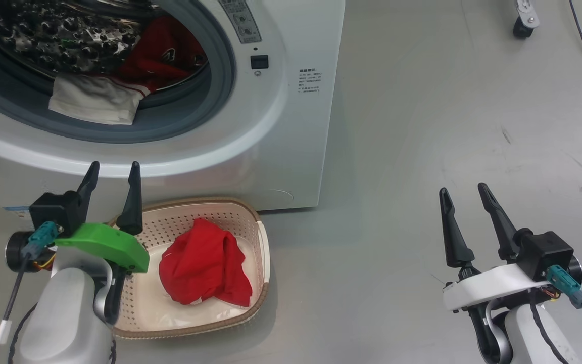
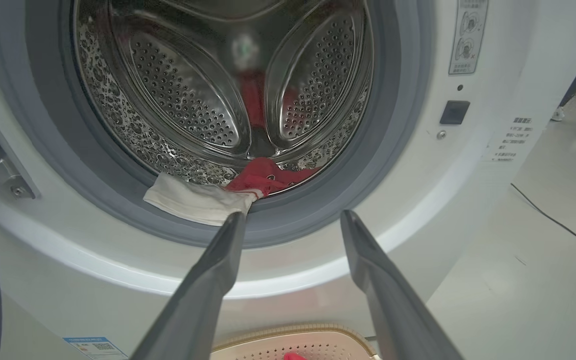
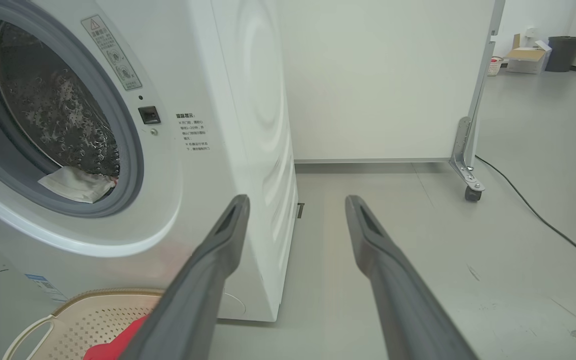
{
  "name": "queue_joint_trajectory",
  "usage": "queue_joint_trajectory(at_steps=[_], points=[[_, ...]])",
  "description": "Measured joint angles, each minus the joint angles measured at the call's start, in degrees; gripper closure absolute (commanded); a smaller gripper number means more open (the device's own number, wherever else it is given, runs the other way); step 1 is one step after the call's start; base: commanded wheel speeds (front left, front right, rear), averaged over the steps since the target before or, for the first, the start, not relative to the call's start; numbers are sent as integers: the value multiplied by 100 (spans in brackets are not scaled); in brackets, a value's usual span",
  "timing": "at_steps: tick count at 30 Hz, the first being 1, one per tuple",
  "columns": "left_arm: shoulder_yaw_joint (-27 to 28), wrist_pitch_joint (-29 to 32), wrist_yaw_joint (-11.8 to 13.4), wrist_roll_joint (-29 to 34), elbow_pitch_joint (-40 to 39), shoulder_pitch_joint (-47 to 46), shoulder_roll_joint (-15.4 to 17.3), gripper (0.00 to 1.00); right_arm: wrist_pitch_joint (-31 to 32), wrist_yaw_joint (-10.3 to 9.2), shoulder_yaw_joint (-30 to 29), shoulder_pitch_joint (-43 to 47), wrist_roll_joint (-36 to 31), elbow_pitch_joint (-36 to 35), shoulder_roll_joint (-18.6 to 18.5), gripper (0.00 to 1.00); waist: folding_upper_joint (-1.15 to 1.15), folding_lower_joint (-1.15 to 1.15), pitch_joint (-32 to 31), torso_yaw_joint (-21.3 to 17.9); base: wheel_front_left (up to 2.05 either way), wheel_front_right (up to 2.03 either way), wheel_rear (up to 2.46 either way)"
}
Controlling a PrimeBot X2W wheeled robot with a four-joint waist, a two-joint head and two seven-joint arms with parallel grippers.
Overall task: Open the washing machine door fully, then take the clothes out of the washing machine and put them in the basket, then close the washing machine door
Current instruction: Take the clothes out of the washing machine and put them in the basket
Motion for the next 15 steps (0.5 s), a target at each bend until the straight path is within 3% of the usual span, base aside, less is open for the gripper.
queue_joint_trajectory(at_steps=[15], points=[[149,-1,0,55,-778,840,-81,0,0,47,-30,261,0,-24,1,0,0,0,-329,293,0,0,0]])
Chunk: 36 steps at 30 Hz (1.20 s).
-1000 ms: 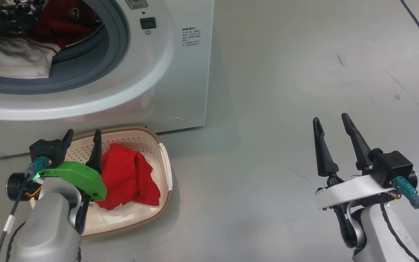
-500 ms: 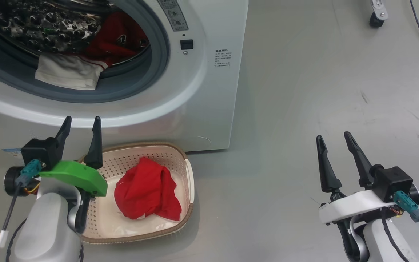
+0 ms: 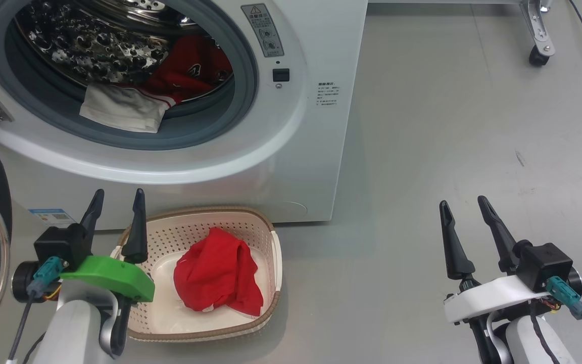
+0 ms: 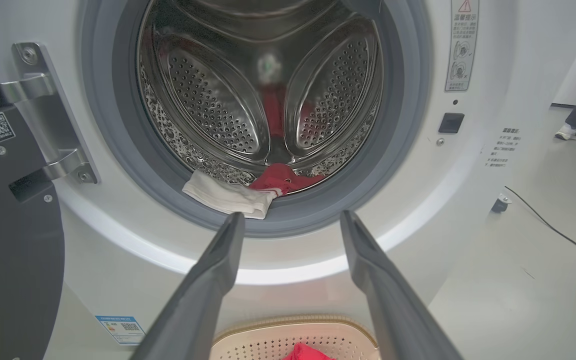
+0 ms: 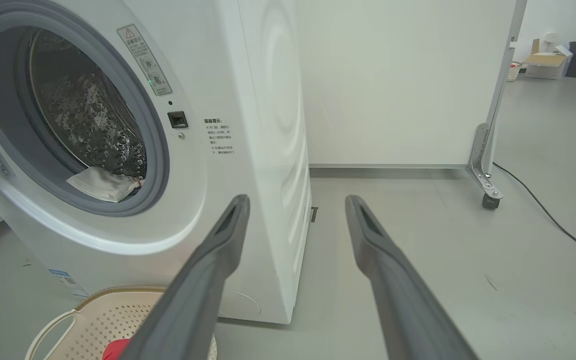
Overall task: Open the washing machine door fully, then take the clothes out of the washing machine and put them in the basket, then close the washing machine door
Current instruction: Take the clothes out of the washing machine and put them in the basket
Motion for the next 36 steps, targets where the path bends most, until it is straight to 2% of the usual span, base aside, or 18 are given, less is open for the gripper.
queue_joint_trajectory(at_steps=[12,36], points=[[9,1,1,59,-423,309,-68,0,0,22,16,21,-2,-38,1,0,0,0,-15,15,0,0,0],[-42,1,1,153,-730,662,-100,0,0,55,47,106,-58,-42,2,0,0,0,-20,-14,0,0,0]])
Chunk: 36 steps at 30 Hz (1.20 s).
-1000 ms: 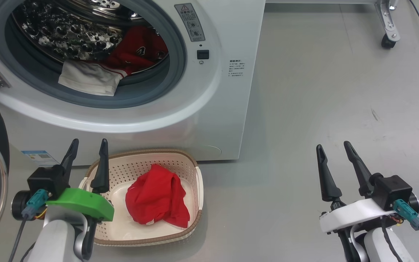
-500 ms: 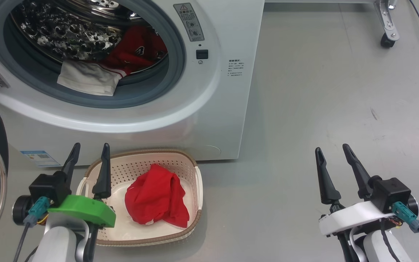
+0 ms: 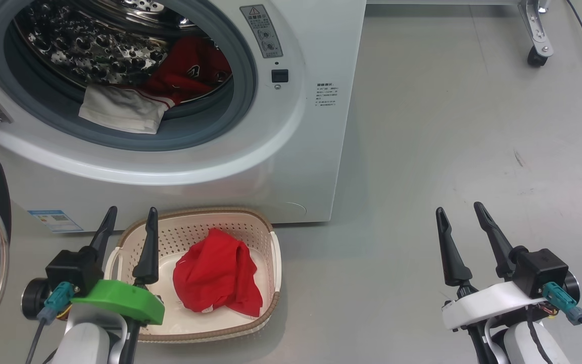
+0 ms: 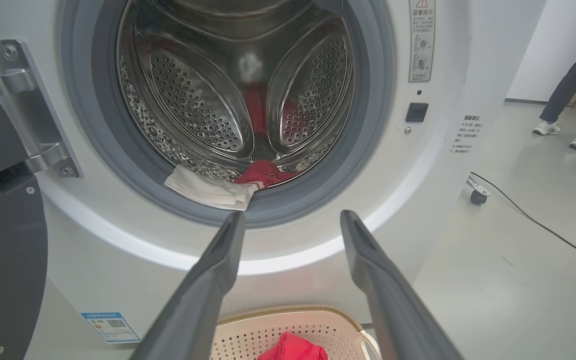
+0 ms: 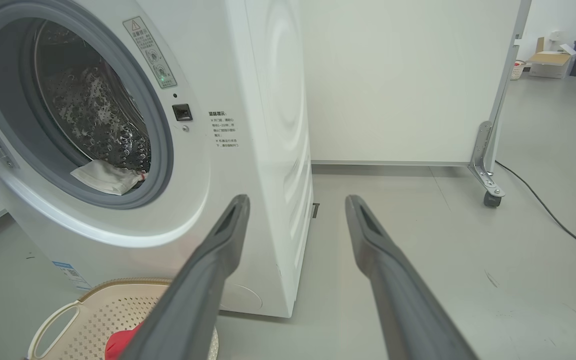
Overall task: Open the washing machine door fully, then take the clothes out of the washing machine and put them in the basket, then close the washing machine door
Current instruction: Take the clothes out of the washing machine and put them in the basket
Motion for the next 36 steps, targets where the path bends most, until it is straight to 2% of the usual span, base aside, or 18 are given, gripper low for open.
queue_joint_trajectory(at_steps=[18,21,28,36], points=[[19,0,11,-8,-104,8,-8,0,0,2,37,-1,-8,-79,2,0,0,0,196,-40,0,0,0],[37,0,16,2,-105,3,3,0,0,51,91,-4,-24,-101,4,0,0,0,300,-73,0,0,0],[112,272,36,59,-94,-170,223,0,0,51,167,-49,-56,-121,10,0,0,0,588,-221,0,0,0],[154,844,158,254,-100,-1024,514,0,0,51,263,-193,-56,-216,20,0,0,0,976,-461,0,0,0]])
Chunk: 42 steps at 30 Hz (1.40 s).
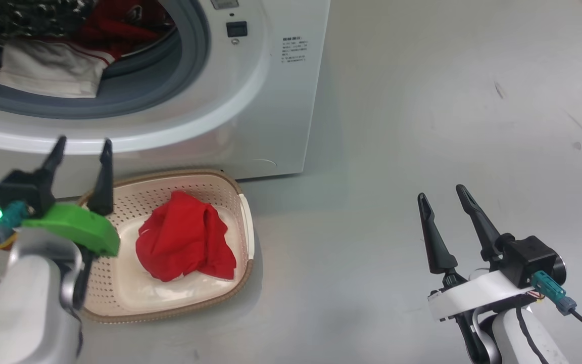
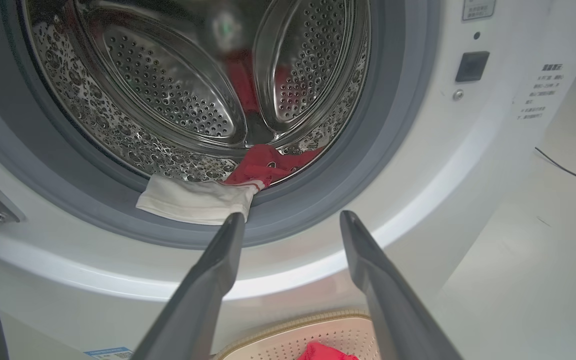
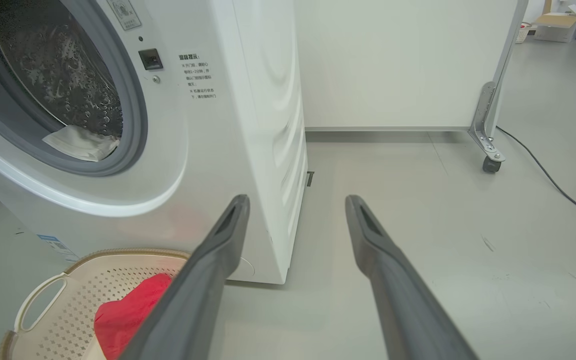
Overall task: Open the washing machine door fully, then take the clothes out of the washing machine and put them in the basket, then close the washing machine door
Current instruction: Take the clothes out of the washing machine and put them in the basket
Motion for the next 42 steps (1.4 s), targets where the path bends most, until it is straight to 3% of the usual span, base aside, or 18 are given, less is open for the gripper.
queue_joint_trajectory(at_steps=[13,23,42], points=[[343,1120,250,129,439,-1401,717,0,0,3,230,-378,3,-81,21,0,0,0,746,-482,0,0,0],[386,1684,285,367,922,-2217,1169,0,0,8,353,-605,68,-94,53,0,0,0,1211,-966,0,0,0],[232,2317,358,712,1724,-3304,1621,0,0,-66,602,-759,322,-207,77,0,0,0,1853,-1504,0,0,0]])
